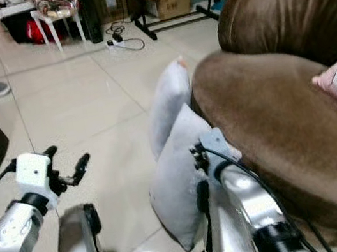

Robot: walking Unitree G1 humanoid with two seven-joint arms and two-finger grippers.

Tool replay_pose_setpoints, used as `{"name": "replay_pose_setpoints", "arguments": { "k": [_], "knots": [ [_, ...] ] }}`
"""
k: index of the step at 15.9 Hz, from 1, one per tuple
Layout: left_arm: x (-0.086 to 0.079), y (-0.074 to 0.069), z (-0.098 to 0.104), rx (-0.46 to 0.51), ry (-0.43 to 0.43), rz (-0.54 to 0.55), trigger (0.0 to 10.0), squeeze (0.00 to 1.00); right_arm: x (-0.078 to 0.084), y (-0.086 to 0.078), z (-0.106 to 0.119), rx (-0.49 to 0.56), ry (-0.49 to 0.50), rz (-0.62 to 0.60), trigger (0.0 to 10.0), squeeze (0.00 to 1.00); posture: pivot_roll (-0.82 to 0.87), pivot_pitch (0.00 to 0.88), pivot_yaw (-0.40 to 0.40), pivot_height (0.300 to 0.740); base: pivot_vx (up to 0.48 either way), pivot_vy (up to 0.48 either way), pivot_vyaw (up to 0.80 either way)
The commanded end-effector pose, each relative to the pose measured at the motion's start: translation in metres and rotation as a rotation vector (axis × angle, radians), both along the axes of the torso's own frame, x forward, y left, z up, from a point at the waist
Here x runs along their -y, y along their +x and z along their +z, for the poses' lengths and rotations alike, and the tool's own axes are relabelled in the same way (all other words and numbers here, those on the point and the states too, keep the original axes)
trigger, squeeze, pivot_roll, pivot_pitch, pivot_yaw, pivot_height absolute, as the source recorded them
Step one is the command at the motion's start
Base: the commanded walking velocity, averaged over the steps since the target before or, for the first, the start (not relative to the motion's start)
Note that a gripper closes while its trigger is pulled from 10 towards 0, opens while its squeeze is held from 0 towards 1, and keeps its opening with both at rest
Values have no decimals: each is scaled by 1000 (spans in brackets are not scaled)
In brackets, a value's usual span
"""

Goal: Move the pillow to the sofa from floor

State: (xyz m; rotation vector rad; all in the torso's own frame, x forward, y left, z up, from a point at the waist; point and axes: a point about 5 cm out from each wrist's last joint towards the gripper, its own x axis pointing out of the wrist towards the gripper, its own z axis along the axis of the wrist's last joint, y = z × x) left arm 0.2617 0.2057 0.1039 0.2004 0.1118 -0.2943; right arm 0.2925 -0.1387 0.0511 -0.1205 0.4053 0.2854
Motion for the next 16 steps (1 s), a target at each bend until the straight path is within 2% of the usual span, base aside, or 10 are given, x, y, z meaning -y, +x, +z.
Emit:
{"name": "replay_pose_setpoints", "arguments": {
  "k": [1,4,8,9,10,11,12,16],
  "knots": [
    [5,-1,3,6,-4,-47,10000,0,6,8,3,20,35,-40,10000,1000,-14,0,-45,380,0,0,0],
    [16,-5,6,8,-10,-133,10000,0,15,28,8,40,-23,-124,10000,1000,-8,0,-52,380,0,0,0],
    [24,-10,9,0,-13,-210,10000,0,20,41,11,60,-50,-171,10000,1000,3,0,-58,380,0,0,0],
    [25,-12,10,-6,-11,-224,10000,0,19,45,12,55,-73,-175,10000,1000,10,0,-60,380,0,0,0],
    [25,-13,10,-14,-4,-231,10000,0,19,48,7,2,-134,-163,10000,1000,12,0,-60,380,0,0,0],
    [24,-14,10,-18,-1,-235,10000,0,18,47,4,-29,-160,-153,10000,843,13,0,-60,380,0,0,0],
    [24,-14,10,-23,3,-239,10000,0,21,46,-2,-92,-181,-177,10000,0,16,0,-59,380,0,0,0],
    [25,-19,8,-101,-14,-325,10000,0,31,41,-17,-218,-200,-275,10000,0,22,0,-53,380,0,0,0]
  ]
}}
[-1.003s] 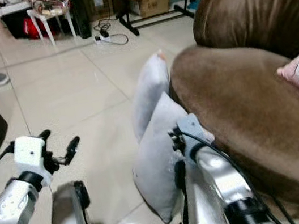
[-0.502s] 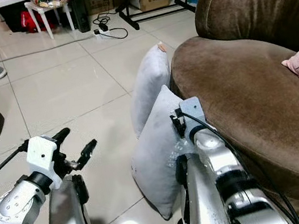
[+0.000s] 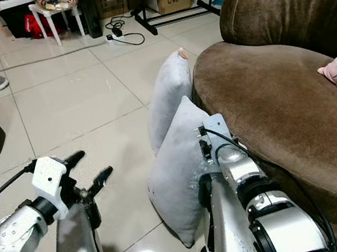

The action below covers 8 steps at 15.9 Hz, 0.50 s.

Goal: Move the pillow to the sofa from floor

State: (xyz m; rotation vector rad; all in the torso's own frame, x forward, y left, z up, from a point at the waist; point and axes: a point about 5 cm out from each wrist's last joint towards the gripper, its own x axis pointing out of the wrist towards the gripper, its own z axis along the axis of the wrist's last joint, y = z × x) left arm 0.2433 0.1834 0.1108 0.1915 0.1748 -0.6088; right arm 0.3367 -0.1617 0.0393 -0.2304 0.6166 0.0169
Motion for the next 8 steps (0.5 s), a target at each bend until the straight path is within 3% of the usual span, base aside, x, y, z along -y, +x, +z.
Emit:
{"name": "replay_pose_setpoints", "arguments": {
  "k": [1,2,3,8],
  "knots": [
    [4,-5,-1,-46,-6,-70,10000,0,8,-6,-8,-63,14,-44,10000,0,22,0,-50,380,0,0,0],
    [4,-10,-3,-79,-8,-114,10000,0,7,-9,-13,-88,50,-51,4627,0,18,0,-44,380,0,0,0],
    [3,-10,-2,-85,-10,-129,10000,0,6,-10,-15,-100,69,-50,0,0,20,0,-46,380,0,0,0],
    [6,-10,-1,-94,-13,-143,10000,0,5,-16,-22,-113,121,-76,0,0,21,0,-34,380,0,0,0]
  ]
}}
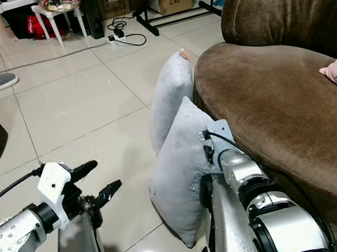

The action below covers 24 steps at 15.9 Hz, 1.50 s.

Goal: Move the pillow to the sofa from floor

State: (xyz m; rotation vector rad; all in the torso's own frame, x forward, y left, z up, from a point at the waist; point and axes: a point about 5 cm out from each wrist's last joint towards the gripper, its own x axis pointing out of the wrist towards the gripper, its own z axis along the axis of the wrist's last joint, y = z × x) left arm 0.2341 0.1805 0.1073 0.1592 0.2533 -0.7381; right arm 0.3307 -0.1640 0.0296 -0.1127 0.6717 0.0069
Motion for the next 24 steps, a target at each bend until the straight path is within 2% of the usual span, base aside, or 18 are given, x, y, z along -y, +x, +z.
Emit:
{"name": "replay_pose_setpoints", "arguments": {
  "k": [1,5,17,21,24],
  "knots": [
    [4,-1,3,2,-1,-28,10000,0,1,-10,-12,-58,23,-24,0,0,22,0,-39,380,0,0,0],
    [10,3,3,1,-13,-38,10000,0,-15,-14,-17,-64,80,33,0,0,20,0,-35,380,0,0,0],
    [11,5,-5,-34,-10,-40,10000,0,-20,-11,-13,-25,108,81,0,0,4,0,-31,380,0,0,0],
    [11,6,-2,17,-12,24,10000,0,-26,-9,-6,44,168,131,0,0,7,0,-34,380,0,0,0],
    [1,3,0,50,-7,93,10000,0,-26,-20,2,128,231,184,0,0,-12,0,-31,380,0,0,0]
  ]
}}
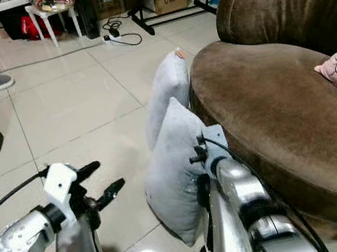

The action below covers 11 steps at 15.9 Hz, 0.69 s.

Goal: Move the pillow to the sofa from floor

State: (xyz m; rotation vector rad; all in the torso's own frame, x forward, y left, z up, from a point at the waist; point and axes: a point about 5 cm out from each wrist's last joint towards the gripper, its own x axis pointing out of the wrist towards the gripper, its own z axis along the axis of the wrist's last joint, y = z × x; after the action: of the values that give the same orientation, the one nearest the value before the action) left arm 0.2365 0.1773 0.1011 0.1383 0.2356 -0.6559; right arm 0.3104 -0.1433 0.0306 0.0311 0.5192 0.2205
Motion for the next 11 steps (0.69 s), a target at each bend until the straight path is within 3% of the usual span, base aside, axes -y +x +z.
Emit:
{"name": "replay_pose_setpoints", "arguments": {
  "k": [1,4,6,7,8,11],
  "knots": [
    [-8,0,8,49,17,41,10000,0,-7,-6,8,25,44,50,0,0,-18,0,-35,380,0,0,0],
    [-16,1,15,99,17,113,10000,0,-11,-26,34,104,118,87,0,0,-23,0,-32,380,0,0,0],
    [-16,5,23,139,16,152,10000,0,-6,-29,68,257,206,22,0,0,-14,0,-18,380,0,0,0],
    [-19,8,29,162,25,183,10000,0,-4,-26,89,301,391,-84,10000,0,-35,0,1,380,0,0,0],
    [-19,12,36,195,18,214,10000,0,-2,-27,112,384,466,-95,10000,0,-28,0,-3,380,0,0,0],
    [-10,19,47,242,21,208,10000,0,12,-26,153,528,431,-189,10000,0,-23,0,4,400,0,0,0]
  ]
}}
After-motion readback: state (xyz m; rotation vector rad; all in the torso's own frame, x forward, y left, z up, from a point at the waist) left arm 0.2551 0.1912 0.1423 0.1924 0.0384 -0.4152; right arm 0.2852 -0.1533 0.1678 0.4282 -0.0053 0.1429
